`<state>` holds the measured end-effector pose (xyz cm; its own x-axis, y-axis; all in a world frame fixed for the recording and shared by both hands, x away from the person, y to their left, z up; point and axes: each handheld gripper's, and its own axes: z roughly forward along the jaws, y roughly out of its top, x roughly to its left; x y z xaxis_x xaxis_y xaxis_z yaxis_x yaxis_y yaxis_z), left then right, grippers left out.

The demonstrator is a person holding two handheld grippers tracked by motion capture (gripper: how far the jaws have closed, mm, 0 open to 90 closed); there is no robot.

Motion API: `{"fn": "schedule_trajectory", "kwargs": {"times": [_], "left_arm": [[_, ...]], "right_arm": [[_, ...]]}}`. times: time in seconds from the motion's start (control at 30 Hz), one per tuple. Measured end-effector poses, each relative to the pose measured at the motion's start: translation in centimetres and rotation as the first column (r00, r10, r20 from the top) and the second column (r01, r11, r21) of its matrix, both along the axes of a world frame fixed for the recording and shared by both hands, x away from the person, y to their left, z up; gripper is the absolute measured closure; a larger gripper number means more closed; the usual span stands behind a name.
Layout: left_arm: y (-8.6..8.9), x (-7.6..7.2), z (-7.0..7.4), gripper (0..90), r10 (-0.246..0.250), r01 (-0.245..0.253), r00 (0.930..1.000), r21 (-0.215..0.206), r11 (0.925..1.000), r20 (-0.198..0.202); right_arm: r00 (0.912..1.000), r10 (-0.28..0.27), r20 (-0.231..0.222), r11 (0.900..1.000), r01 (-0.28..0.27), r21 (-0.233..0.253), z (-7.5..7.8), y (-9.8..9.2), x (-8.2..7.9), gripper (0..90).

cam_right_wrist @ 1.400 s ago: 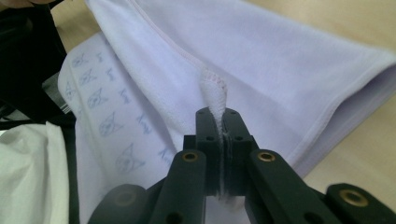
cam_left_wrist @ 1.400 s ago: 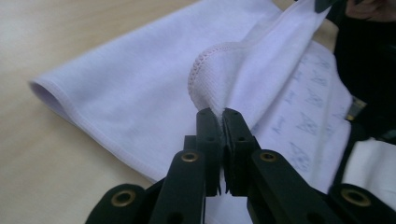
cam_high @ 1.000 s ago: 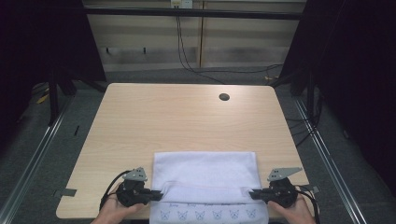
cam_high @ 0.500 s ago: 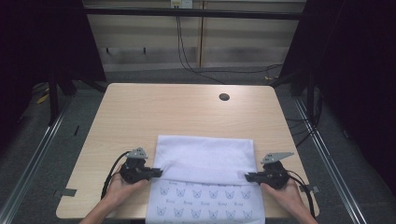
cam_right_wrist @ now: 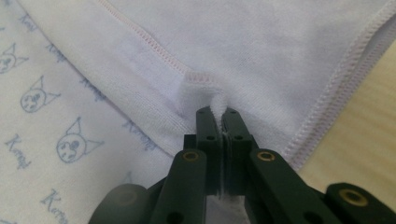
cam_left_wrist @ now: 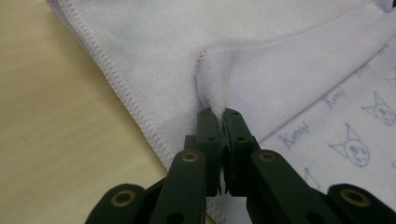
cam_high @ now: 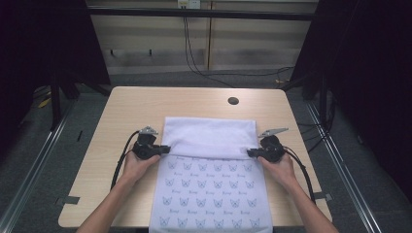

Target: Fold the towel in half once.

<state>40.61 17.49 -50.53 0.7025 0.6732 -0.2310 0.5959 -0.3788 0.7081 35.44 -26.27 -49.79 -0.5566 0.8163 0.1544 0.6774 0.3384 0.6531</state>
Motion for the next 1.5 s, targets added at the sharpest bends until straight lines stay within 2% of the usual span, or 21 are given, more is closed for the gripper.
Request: {"fn": "schedule_trajectory", "kwargs": {"times": [0.1, 0.2, 0.3, 0.4, 0.43, 0.5, 0.57, 0.67, 0.77, 0.8, 0.87, 0.93, 0.97, 1.07, 1.13, 1.2, 1.23, 1.3, 1.37, 1.43, 1.5], "left_arm": [[-0.3, 2.2, 0.0, 87.2, 0.048, -0.048, 0.9988, 0.017, 0.9987, 0.013], [-0.8, 3.9, 0.1, 87.2, 0.066, -0.069, 0.9969, 0.052, 0.9963, 0.042], [-0.7, 5.4, -0.2, 87.2, 0.102, -0.103, 0.9937, 0.029, 0.9942, 0.046], [-0.7, 6.6, -0.8, 87.3, 0.164, -0.162, 0.9856, -0.043, 0.9858, 0.04], [-0.6, 7.0, -0.7, 87.3, 0.163, -0.162, 0.9864, -0.039, 0.986, 0.02], [-1.0, 7.3, -0.4, 87.3, 0.165, -0.165, 0.9861, -0.006, 0.9863, 0.017], [-0.9, 7.2, -0.3, 87.3, 0.159, -0.159, 0.987, -0.01, 0.9873, 0.023], [-0.3, 7.0, -0.1, 87.3, 0.15, -0.149, 0.9885, -0.039, 0.988, 0.018], [0.3, 6.4, 1.3, 87.2, 0.121, -0.118, 0.9923, -0.091, 0.9889, 0.028], [0.3, 6.0, 1.9, 87.2, 0.112, -0.108, 0.9927, -0.092, 0.99, 0.044], [0.5, 5.4, 3.4, 87.2, 0.105, -0.096, 0.9911, -0.102, 0.9901, 0.081], [0.7, 4.7, 5.0, 87.2, 0.129, -0.113, 0.9859, -0.148, 0.9826, 0.107], [0.9, 4.4, 6.2, 87.3, 0.119, -0.097, 0.9861, -0.182, 0.9785, 0.116], [1.0, 3.0, 8.7, 87.2, 0.082, -0.05, 0.9842, -0.203, 0.978, 0.157], [1.1, 2.1, 10.0, 87.2, 0.054, -0.018, 0.982, -0.196, 0.9803, 0.181], [1.5, 0.9, 11.3, 87.2, 0.026, 0.016, 0.9824, -0.22, 0.9754, 0.185], [1.7, 0.1, 11.9, 87.2, 0.018, 0.024, 0.98, -0.208, 0.9779, 0.198], [2.0, -1.1, 12.7, 87.1, -0.007, 0.049, 0.9788, -0.202, 0.9782, 0.205], [2.4, -2.5, 13.5, 87.2, -0.034, 0.083, 0.9769, -0.227, 0.9703, 0.211], [2.7, -4.1, 14.5, 87.1, -0.051, 0.108, 0.9671, -0.223, 0.9687, 0.249], [3.4, -5.9, 15.5, 87.1, -0.054, 0.131, 0.9549, -0.249, 0.9596, 0.292]], "right_arm": [[0.9992, -0.04, 0.002, 0.999, 0.04, 0.011, -0.2, 0.0, 1.8, 87.6], [0.9966, -0.081, 0.012, 0.997, 0.081, 0.002, -0.2, 0.1, 3.7, 87.6], [0.9925, -0.121, 0.015, 0.993, 0.121, -0.009, -0.2, 0.4, 5.5, 87.5], [0.9868, -0.16, 0.025, 0.987, 0.161, -0.026, -0.3, 0.7, 7.2, 87.5], [0.9841, -0.175, 0.031, 0.984, 0.176, -0.017, -0.4, 0.7, 7.7, 87.5], [0.9798, -0.198, 0.03, 0.979, 0.199, -0.046, -0.2, 1.1, 8.5, 87.5], [0.9812, -0.19, 0.033, 0.98, 0.192, -0.053, -0.1, 1.2, 8.9, 87.5], [0.9842, -0.174, 0.032, 0.984, 0.175, -0.023, 0.0, 0.6, 9.2, 87.5], [0.9856, -0.153, 0.072, 0.987, 0.15, 0.053, 1.2, 0.0, 9.2, 87.4], [0.9851, -0.148, 0.089, 0.987, 0.141, 0.076, 2.0, -0.4, 9.0, 87.4], [0.9725, -0.173, 0.156, 0.979, 0.151, 0.139, 3.8, -1.2, 8.5, 87.4], [0.9665, -0.18, 0.183, 0.971, 0.146, 0.189, 5.4, -1.9, 7.9, 87.4], [0.9642, -0.178, 0.197, 0.972, 0.142, 0.186, 6.0, -2.0, 7.7, 87.4], [0.9574, -0.168, 0.235, 0.974, 0.126, 0.187, 8.9, -2.5, 6.4, 87.4], [0.9528, -0.157, 0.26, 0.974, 0.105, 0.201, 10.6, -2.8, 5.3, 87.4], [0.951, -0.128, 0.282, 0.978, 0.073, 0.197, 11.9, -3.1, 4.1, 87.4], [0.9507, -0.116, 0.288, 0.979, 0.06, 0.196, 12.4, -3.2, 3.6, 87.4], [0.9513, -0.088, 0.295, 0.976, 0.024, 0.217, 13.5, -3.4, 2.1, 87.4], [0.9441, -0.084, 0.319, 0.968, 0.002, 0.249, 14.1, -3.5, 0.5, 87.5], [0.9408, -0.071, 0.331, 0.968, -0.016, 0.252, 14.5, -3.4, -0.8, 87.5], [0.9326, -0.049, 0.358, 0.965, -0.049, 0.259, 15.3, -3.3, -2.7, 87.5]]}}
